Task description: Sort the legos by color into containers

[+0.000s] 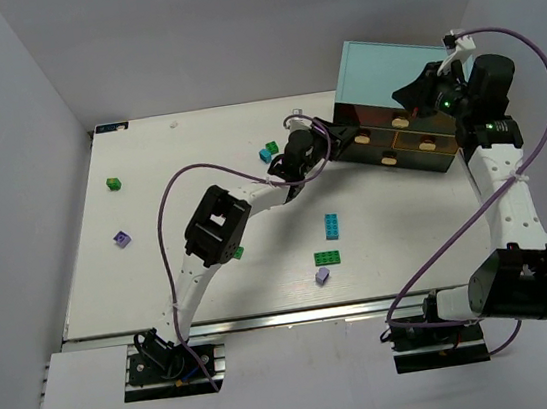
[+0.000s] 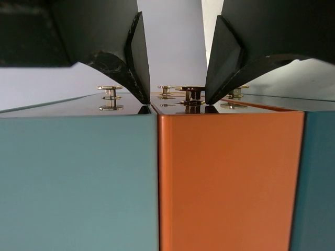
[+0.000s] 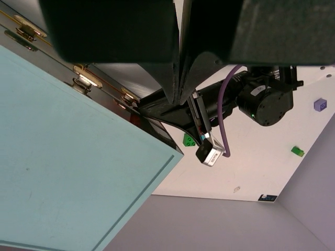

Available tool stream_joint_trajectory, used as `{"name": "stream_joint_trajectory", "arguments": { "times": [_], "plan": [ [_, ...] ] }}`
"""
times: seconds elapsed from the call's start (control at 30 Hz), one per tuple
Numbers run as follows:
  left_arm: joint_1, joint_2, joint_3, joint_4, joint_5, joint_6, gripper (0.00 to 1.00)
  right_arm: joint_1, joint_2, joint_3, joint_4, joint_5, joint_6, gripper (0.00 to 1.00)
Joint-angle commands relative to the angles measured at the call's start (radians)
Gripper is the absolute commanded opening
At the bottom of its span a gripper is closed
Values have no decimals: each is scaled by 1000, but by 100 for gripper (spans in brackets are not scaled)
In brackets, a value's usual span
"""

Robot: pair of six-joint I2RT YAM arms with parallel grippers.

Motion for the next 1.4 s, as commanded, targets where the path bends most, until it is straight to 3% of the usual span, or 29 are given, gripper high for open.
{"name": "stream_joint_trajectory", "arguments": {
  "times": [0.0,0.77,1.37],
  "plan": [
    [-16,10,61,-51,-29,1,56,-16,-40,17,50,-13,10,0],
    [-25,-53,21,-319,-47,35,54,-50,-43,-12,71,-44,35,0],
    [-25,-33,36,-226,-10,27,69,-55,-40,-23,65,-47,21,0]
  ]
}}
